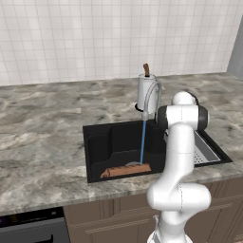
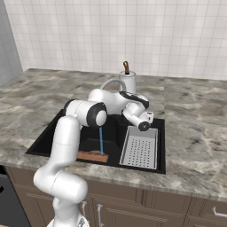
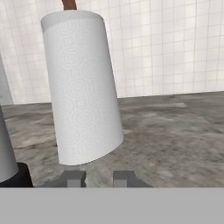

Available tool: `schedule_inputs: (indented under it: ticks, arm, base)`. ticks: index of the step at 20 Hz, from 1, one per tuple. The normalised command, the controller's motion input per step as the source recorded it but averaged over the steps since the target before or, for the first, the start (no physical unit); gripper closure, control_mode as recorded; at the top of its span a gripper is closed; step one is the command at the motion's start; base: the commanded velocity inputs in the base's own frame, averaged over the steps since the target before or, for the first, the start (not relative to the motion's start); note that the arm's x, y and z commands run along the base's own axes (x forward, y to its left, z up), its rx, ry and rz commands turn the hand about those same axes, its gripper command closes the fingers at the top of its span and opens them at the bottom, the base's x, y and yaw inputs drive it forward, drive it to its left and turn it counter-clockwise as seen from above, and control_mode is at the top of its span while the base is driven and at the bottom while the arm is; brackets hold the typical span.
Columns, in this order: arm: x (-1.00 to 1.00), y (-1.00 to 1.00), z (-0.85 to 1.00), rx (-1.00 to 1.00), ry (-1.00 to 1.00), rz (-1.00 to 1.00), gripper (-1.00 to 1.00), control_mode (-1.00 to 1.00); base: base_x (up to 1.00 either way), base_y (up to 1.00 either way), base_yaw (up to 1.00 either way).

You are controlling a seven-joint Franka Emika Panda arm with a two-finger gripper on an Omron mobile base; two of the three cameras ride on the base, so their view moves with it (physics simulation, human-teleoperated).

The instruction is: Turn on the sink faucet with hot water and rinse the cutting board for ten seconds, then turn off the faucet. Push the cutting board to reach the water if necessary.

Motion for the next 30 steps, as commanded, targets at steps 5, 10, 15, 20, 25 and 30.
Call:
schedule_inputs:
  ticks: [5, 10, 15, 20, 25, 30]
  arm:
    - [-0.31, -0.35, 0.0, 0.0, 0.0, -0.03, 1.0, -1.0]
    - [-0.44, -0.5, 0.0, 0.0, 0.0, -0.02, 1.0, -1.0]
    - [-0.23, -0.42, 0.0, 0.0, 0.0, 0.0, 1.0, -1.0]
    - [-0.16, -0.3, 0.0, 0.0, 0.0, 0.0, 1.0, -1.0]
    - [-0.02, -0.05, 0.0, 0.0, 0.0, 0.0, 1.0, -1.0]
    - [0.0, 0.0, 0.0, 0.0, 0.0, 0.03, 1.0, -1.0]
  base:
    - [0.0, 0.0, 0.0]
    - [0.0, 0.0, 0.0]
    - [0.0, 0.0, 0.0]
    - [0.0, 0.0, 0.0]
    - [0.0, 0.0, 0.0]
    - [0.0, 0.0, 0.0]
